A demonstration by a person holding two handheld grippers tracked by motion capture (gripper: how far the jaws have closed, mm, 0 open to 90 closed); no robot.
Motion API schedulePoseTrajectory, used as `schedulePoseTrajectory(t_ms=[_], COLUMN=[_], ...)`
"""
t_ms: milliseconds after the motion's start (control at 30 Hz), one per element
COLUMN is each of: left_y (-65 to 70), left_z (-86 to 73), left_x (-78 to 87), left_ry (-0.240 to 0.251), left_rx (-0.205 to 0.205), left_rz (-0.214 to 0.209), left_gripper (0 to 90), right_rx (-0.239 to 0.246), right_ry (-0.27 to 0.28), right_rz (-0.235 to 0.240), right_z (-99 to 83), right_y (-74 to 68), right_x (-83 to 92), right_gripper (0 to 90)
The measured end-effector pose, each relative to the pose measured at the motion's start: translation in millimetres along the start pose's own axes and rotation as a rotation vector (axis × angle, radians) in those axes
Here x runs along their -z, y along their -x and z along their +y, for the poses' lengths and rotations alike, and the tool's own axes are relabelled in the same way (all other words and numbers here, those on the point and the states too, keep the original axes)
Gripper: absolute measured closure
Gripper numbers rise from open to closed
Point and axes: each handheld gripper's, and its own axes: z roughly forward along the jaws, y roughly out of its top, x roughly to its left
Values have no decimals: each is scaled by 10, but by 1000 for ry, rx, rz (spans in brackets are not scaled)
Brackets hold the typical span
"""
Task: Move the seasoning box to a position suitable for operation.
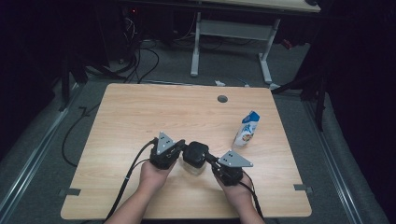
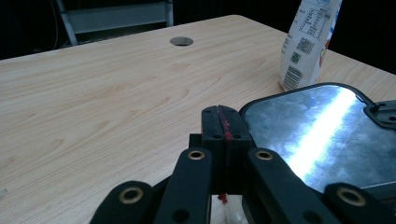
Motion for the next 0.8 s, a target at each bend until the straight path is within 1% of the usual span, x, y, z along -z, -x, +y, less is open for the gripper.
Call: schedulePoseTrajectory(t_ms=[133, 267, 367, 467, 567, 667, 733, 800], left_y=[-7, -30, -30, -14, 31, 118, 195, 255], left_z=[7, -45, -135, -248, -325, -357, -354, -348], left_x=[17, 128, 246, 344, 387, 405, 413, 417], left_ry=[-7, -4, -10, -29, -43, -35, -23, -17], left_rx=[-4, -9, -6, -3, 2, 7, 8, 4], left_rz=[8, 11, 9, 0, -17, -39, -65, -82], left_gripper=[900, 900, 898, 899, 899, 898, 894, 892], right_rx=[7, 9, 7, 5, 4, 2, 1, 3], right_ry=[1, 7, 12, 19, 21, 23, 25, 30], right_rz=[9, 12, 15, 17, 17, 18, 19, 21], right_z=[17, 34, 44, 53, 59, 67, 71, 75], right_y=[-14, -15, -15, -17, -22, -26, -28, -31], right_x=[-22, -36, -37, -40, -39, -37, -34, -30], right_gripper=[898, 898, 899, 899, 899, 899, 899, 899])
